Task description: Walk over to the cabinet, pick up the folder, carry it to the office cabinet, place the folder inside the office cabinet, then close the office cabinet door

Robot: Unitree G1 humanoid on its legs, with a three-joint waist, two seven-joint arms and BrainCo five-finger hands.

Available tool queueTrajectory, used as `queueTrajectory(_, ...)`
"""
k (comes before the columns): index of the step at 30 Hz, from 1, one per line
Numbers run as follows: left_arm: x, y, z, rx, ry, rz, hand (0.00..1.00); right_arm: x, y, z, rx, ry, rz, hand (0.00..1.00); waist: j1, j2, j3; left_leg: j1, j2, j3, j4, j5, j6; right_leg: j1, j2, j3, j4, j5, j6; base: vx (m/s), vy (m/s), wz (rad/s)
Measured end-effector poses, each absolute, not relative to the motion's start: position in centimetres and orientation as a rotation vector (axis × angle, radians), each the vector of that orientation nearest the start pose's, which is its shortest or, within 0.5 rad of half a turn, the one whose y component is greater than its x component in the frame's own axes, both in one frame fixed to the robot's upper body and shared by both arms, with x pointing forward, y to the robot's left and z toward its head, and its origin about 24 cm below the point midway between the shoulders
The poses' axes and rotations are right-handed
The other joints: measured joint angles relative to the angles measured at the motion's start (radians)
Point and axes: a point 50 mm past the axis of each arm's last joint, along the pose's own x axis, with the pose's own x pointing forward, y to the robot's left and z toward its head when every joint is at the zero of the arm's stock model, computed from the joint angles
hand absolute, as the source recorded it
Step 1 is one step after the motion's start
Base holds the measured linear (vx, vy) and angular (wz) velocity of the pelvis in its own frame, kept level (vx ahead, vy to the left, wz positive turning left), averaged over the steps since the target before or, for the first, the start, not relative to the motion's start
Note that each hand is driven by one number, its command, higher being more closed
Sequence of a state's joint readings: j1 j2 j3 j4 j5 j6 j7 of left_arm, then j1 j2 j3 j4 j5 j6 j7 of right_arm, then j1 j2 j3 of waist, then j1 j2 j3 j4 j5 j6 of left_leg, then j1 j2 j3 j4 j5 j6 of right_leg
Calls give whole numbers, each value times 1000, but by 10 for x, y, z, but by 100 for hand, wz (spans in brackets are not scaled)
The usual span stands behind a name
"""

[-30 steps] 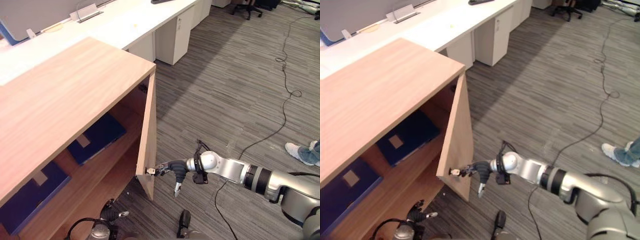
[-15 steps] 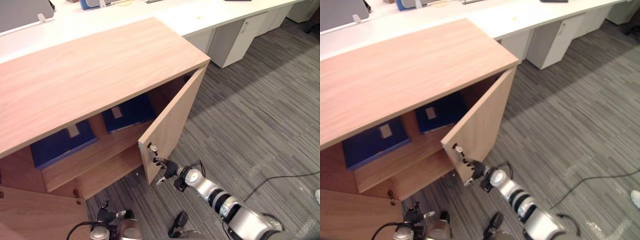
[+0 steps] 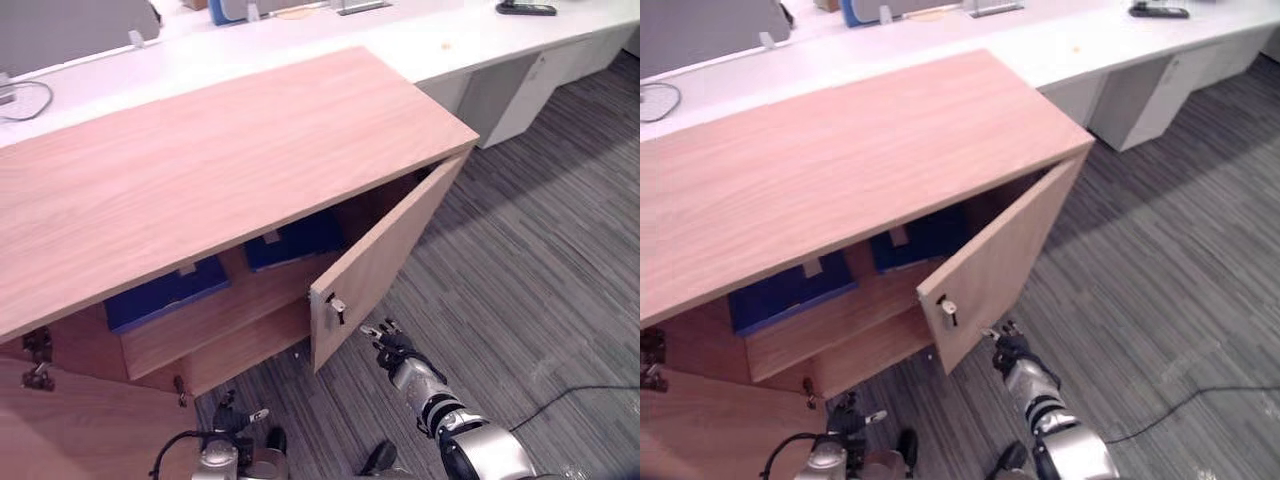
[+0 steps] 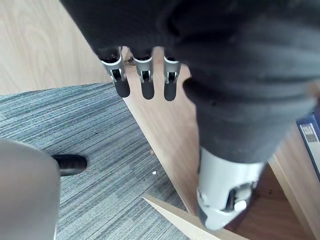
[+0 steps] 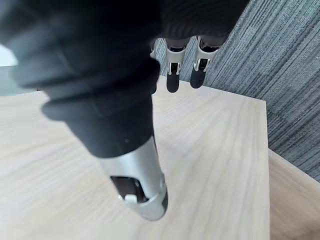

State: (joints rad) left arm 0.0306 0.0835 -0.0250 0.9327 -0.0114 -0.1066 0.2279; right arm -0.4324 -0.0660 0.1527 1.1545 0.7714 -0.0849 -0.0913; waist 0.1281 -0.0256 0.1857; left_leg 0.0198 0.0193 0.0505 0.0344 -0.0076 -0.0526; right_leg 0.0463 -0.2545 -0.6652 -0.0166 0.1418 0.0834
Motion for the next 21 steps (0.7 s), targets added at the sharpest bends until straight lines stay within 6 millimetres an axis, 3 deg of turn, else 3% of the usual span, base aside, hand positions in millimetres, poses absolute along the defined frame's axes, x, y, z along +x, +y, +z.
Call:
queueTrajectory(2, 144, 188, -138, 177, 850, 235, 0, 260, -150, -93, 476, 709, -259, 0, -2, 0, -1, 5, -27, -36, -1, 4, 18, -3, -57, -27, 98, -42, 14, 28, 143, 57)
queueTrajectory(4, 141, 188, -140, 182, 862, 232, 0, 250, -156, -100, 483, 731, -294, 0, -14, 4, -9, 3, -45, -87, -15, 19, 42, -39, -121, -9, 239, -74, -22, 18, 154, 83)
queueTrajectory(6, 139, 191, -140, 188, 868, 236, 0, 238, -157, -108, 457, 770, -300, 0, -27, -5, -16, 3, -65, -143, -28, 35, 53, -86, -167, 97, 373, -84, -41, 24, 130, 97)
queueTrajectory(7, 139, 191, -140, 193, 867, 231, 0, 230, -154, -113, 447, 798, -298, 0, -30, -4, -17, -1, -64, -186, -32, 46, 62, -132, -152, 245, 426, -128, -51, 18, 51, 91)
queueTrajectory(8, 140, 193, -140, 199, 867, 234, 0, 224, -150, -118, 447, 822, -298, 0, -32, -3, -18, -8, -59, -229, -31, 49, 64, -148, -86, 414, 426, -192, -37, 5, 10, 94)
queueTrajectory(9, 140, 193, -140, 201, 871, 234, 0, 221, -149, -120, 450, 832, -301, 0, -34, -2, -19, -15, -59, -254, -30, 49, 66, -154, -52, 498, 419, -216, -27, -15, -67, 111)
queueTrajectory(11, 141, 193, -142, 205, 886, 231, 0, 203, -151, -130, 395, 886, -301, 0, -45, -4, -19, -44, -61, -379, -25, 60, 52, -167, 76, 756, 387, -277, 15, -22, -138, 146)
queueTrajectory(13, 139, 194, -143, 207, 896, 230, 0, 186, -155, -140, 364, 943, -321, 0, -61, -11, -23, -57, -73, -456, -21, 67, 34, -159, 99, 813, 352, -278, 26, -50, -196, 158)
queueTrajectory(14, 139, 196, -143, 206, 896, 240, 0, 168, -158, -148, 356, 1002, -344, 0, -60, -35, -33, -61, -98, -510, -22, 70, 18, -142, 78, 804, 308, -274, 29, -50, -288, 179)
queueTrajectory(15, 139, 197, -143, 198, 897, 254, 0, 153, -159, -154, 344, 1054, -358, 0, -57, -44, -43, -60, -105, -547, -30, 69, -5, -109, 62, 778, 290, -326, 60, -13, -265, 138)
queueTrajectory(17, 132, 193, -146, 173, 918, 269, 0, 134, -164, -161, 291, 1106, -363, 0, -61, -12, -60, -75, -54, -540, -31, 78, -22, -96, 94, 701, 281, -336, 42, 13, -280, 95)
queueTrajectory(21, 125, 193, -148, 147, 935, 298, 0, 117, -168, -165, 183, 1149, -335, 0, -60, -7, -86, -76, 3, -604, -67, 95, -76, -53, 148, 611, 246, -343, 25, 49, -218, 59)
